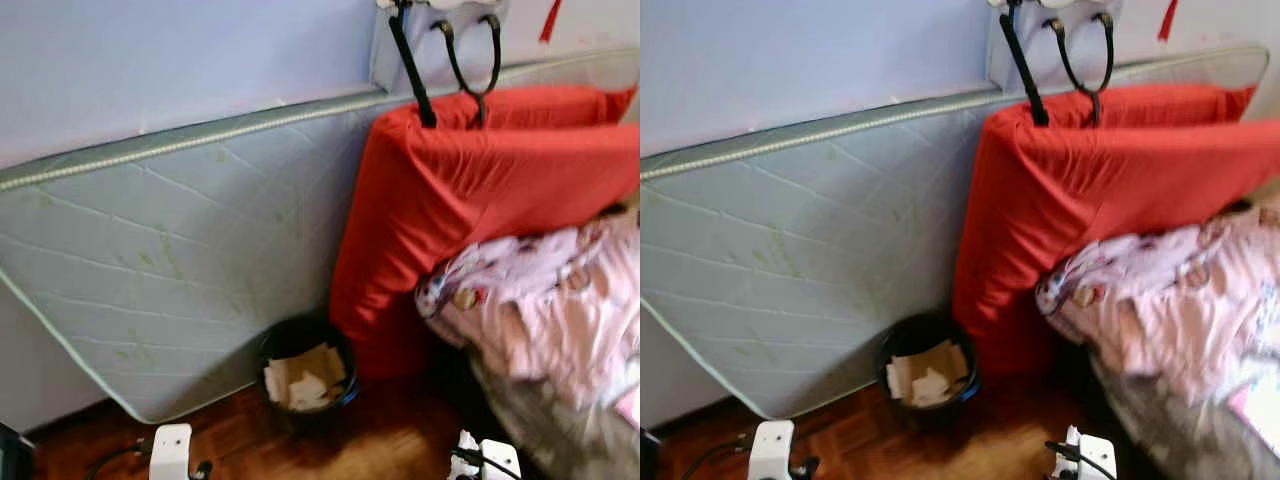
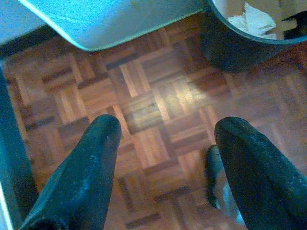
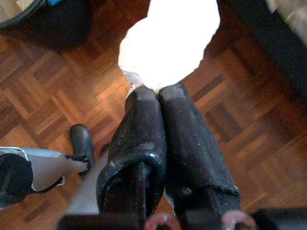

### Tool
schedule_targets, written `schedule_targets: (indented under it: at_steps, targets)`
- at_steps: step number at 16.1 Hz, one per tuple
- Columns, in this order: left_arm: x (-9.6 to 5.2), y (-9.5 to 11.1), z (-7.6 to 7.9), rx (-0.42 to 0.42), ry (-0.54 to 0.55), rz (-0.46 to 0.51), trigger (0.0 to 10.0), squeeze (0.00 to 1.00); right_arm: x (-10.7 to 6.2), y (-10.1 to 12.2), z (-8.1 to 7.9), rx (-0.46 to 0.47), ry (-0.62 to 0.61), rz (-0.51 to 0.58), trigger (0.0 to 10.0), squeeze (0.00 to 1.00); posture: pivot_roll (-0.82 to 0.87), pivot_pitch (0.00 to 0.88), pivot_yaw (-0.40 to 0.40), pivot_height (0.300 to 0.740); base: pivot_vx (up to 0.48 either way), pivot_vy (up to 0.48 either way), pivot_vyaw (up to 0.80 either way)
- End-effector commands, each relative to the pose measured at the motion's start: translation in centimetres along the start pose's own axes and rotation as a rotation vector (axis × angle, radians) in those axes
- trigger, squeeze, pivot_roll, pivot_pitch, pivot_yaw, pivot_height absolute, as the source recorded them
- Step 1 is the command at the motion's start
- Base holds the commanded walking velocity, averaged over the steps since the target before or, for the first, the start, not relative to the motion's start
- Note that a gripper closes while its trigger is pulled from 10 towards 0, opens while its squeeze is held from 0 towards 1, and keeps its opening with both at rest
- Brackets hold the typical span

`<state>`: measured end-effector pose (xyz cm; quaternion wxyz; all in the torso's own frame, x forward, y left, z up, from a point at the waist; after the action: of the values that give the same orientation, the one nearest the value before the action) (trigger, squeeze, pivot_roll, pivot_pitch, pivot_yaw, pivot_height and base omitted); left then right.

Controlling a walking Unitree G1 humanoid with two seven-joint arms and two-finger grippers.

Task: Clean up the room

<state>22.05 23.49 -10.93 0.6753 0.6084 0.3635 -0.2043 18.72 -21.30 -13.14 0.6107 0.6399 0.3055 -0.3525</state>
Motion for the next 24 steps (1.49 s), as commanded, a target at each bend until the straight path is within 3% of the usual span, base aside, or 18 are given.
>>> schedule_targets:
  at_steps: [1,9,24]
  targets:
    - [0.01,-0.22,0.42,0.000,-0.009,-0.010,10.0,0.00,-0.14,-0.32,0.52,-0.002,-0.012,-0.006,10.0,0.00,0.03,0.000,0.012,0.713,0.000,0.416,0.00]
    - [0.01,-0.18,0.26,0.002,-0.005,-0.009,10.0,0.00,-0.12,-0.33,0.37,0.001,-0.010,-0.006,10.0,0.00,0.04,0.000,0.015,0.713,0.000,0.383,0.00]
    - [0.03,-0.43,0.31,0.004,-0.019,-0.034,10.0,0.00,-0.09,-0.06,0.22,-0.009,-0.005,0.010,10.0,0.00,0.05,0.000,0.013,0.713,0.000,0.000,0.09]
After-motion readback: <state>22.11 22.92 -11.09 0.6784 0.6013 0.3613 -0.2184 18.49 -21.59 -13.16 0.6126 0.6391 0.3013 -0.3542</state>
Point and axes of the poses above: a point about 5 cm out from each wrist's last joint towards the gripper, its own x axis pointing out of the wrist towards the gripper, its own y axis along the axis of the wrist's last joint, z = x × y, the point moved 5 cm from there along x, pointing out of the wrist towards the gripper, and after that the axes turned 9 degrees about -x, right-handed, at the moved point
